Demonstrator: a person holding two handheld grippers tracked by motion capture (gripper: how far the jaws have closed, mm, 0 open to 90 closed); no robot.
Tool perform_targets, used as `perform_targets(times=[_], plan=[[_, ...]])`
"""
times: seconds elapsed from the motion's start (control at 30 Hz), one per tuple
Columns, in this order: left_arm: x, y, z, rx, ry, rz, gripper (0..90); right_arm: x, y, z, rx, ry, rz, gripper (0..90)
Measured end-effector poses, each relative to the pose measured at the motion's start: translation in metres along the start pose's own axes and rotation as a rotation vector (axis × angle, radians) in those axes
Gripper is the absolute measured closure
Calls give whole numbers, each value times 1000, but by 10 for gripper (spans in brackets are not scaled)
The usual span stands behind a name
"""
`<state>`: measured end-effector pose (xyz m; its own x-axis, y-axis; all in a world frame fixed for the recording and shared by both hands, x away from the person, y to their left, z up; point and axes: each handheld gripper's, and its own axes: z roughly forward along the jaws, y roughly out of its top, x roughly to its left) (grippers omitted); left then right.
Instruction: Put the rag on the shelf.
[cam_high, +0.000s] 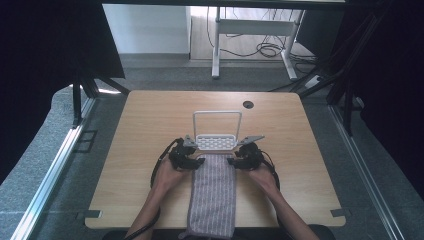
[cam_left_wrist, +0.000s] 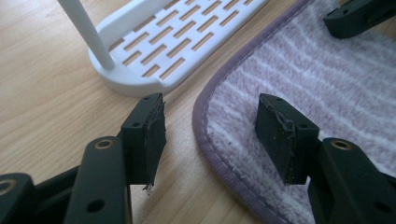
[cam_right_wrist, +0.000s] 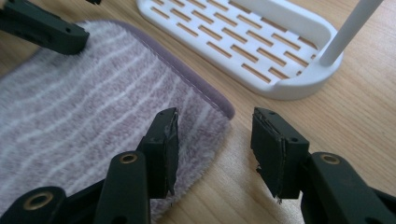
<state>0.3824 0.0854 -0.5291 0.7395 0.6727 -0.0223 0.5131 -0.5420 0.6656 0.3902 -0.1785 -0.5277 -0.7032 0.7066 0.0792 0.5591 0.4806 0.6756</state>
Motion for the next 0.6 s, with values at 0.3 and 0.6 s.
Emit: perform_targets(times=[0.3, 0.6], plan=[[-6, -3, 3, 5, -40, -43, 633, 7, -3, 3, 7, 36, -47, 759], [-9, 0, 2, 22, -59, -44, 815, 12, -2, 0, -1, 33, -71, 848]])
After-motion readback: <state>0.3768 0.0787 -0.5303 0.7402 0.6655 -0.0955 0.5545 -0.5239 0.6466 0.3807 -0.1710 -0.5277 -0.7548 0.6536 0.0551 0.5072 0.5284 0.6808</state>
